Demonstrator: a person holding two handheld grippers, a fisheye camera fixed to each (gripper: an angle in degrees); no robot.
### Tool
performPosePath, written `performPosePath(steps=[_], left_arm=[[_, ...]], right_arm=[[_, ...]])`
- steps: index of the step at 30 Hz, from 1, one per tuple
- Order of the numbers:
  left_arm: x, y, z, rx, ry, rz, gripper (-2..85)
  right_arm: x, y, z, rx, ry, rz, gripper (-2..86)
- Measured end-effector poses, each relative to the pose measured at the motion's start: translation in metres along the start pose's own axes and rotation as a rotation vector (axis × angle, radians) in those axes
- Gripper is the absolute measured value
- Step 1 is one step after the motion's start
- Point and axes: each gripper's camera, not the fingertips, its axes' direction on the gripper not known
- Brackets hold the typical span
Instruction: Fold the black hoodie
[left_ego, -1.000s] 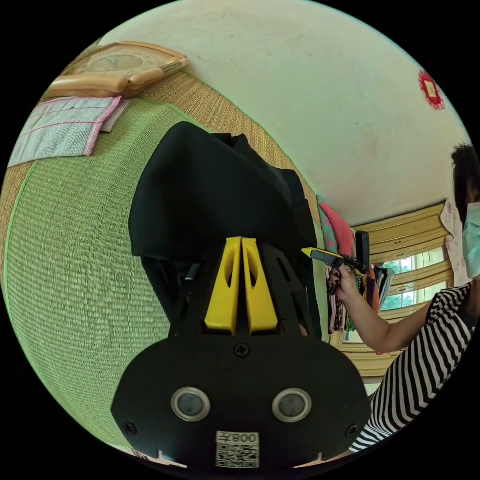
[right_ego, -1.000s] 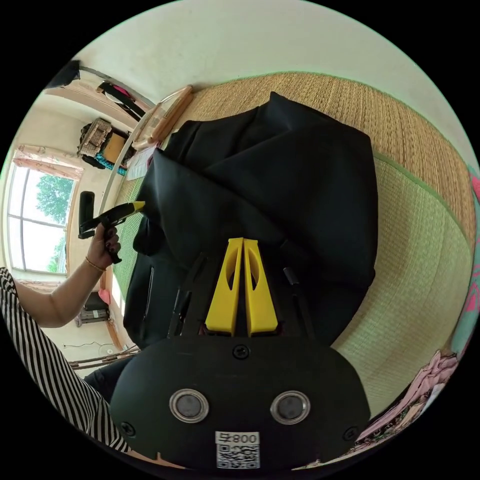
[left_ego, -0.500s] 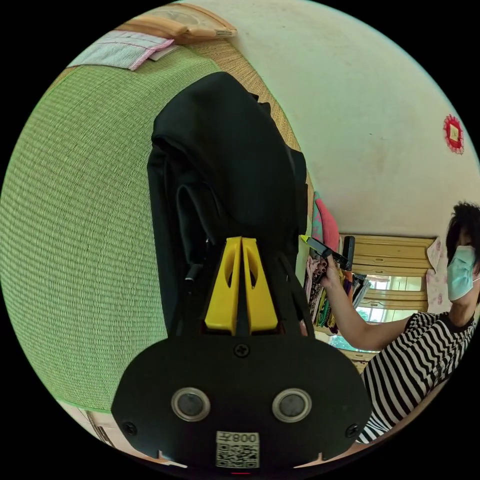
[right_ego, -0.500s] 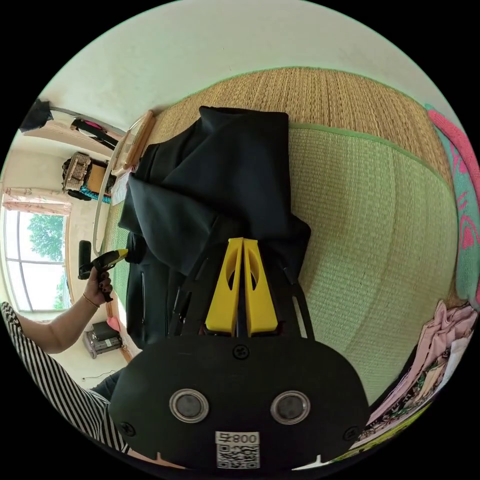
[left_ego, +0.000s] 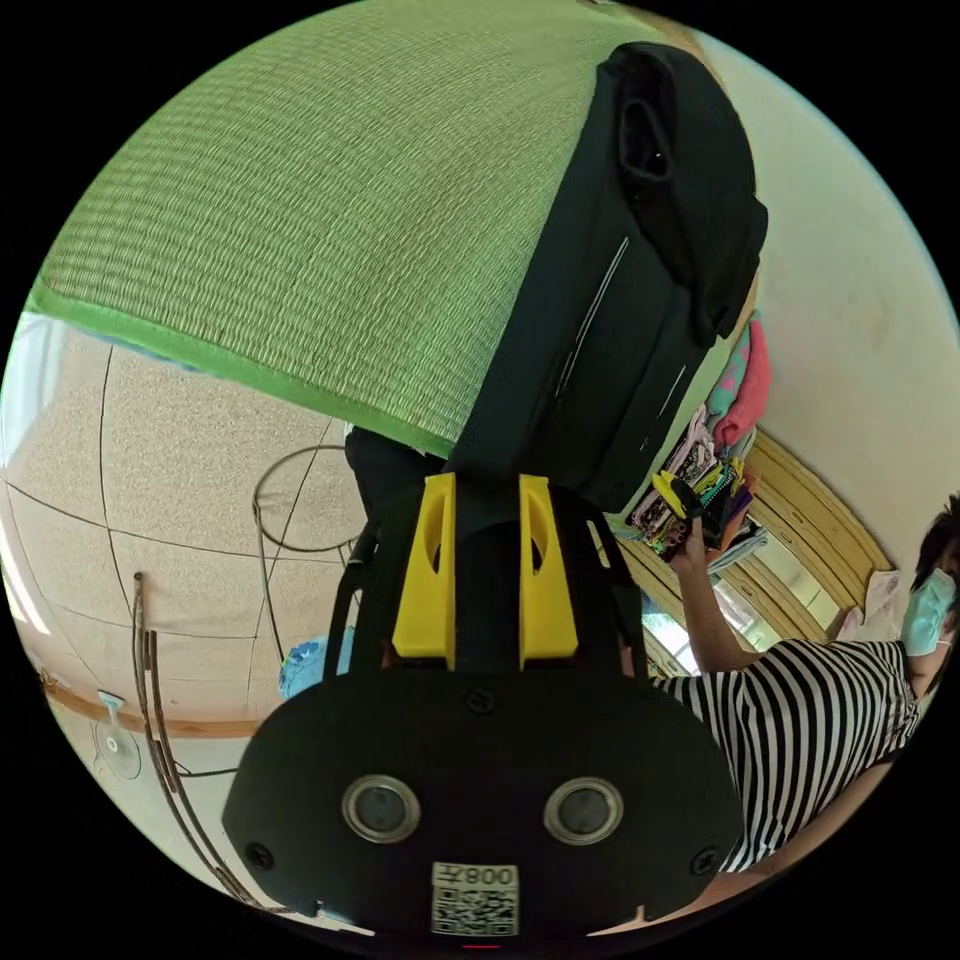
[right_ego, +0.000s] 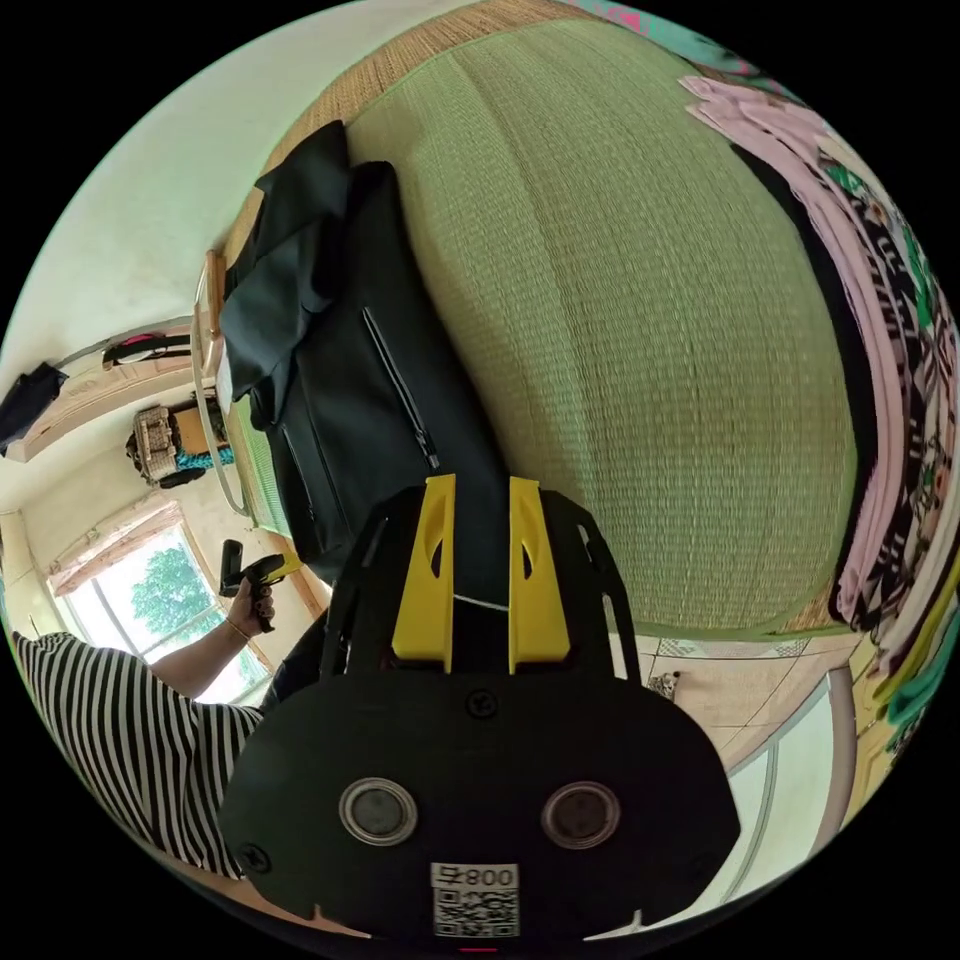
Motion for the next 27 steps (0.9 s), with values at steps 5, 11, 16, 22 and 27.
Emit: performPosePath(steps=[5,11,16,22,27], left_arm=[[-0.027,-0.014,0.028,-0.027,0.066,-0.031,11.5],[-0.05,-0.039,0.057,-0.082,0.063,-0.01,11.2],[-0.07,-0.052,0.075,-0.104,0.096,0.027,10.0],[-0.099,-0.054,0.095,-0.108,0.167,0.067,6.7],[-0.122,-0.053,0.109,-0.092,0.212,0.109,5.1]], right_arm=[[0.036,0.037,0.029,-0.063,0.032,0.034,9.8],[0.061,0.052,0.067,-0.118,0.079,0.056,8.9],[0.069,0.069,0.081,-0.134,0.04,0.056,7.8],[0.066,0.086,0.096,-0.15,0.112,0.054,6.7],[0.07,0.1,0.103,-0.158,0.111,0.061,4.4]])
